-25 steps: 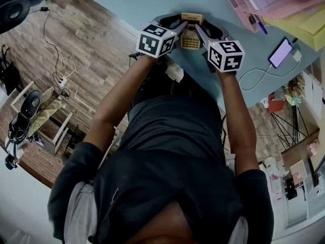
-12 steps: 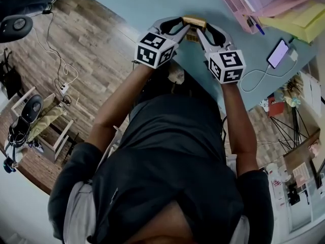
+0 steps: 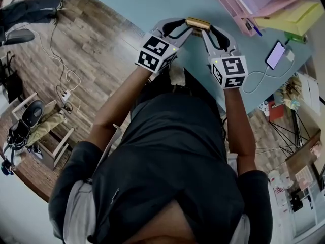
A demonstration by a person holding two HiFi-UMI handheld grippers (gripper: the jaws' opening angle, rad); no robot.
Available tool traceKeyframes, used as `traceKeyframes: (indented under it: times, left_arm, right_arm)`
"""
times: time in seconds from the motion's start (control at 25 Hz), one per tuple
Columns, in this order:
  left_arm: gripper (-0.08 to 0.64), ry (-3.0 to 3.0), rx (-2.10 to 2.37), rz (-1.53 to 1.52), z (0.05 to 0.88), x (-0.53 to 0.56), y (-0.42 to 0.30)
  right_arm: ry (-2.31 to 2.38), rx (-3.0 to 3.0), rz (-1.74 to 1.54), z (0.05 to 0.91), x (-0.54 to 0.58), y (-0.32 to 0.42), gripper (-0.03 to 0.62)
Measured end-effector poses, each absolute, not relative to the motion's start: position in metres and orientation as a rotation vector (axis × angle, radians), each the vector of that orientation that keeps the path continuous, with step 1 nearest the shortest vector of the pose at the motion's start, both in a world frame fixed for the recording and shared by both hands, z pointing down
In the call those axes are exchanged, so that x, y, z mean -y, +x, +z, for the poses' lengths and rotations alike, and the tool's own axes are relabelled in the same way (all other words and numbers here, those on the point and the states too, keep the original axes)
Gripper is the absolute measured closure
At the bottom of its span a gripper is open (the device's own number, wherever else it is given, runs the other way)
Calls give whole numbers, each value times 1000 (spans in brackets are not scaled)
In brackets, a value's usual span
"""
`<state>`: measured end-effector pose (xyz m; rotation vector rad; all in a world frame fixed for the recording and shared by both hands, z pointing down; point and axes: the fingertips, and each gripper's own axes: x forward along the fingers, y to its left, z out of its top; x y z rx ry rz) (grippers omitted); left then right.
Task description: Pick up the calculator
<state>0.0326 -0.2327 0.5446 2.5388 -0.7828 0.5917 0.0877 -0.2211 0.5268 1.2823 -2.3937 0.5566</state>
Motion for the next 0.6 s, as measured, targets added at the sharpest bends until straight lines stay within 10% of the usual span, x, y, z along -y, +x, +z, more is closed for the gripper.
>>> traceKeyframes:
  times: [0.6]
  left_arm:
    - [385, 2808, 754, 456, 427, 230, 11]
  right_arm:
    - [1395, 2505, 364, 413, 216, 65, 502]
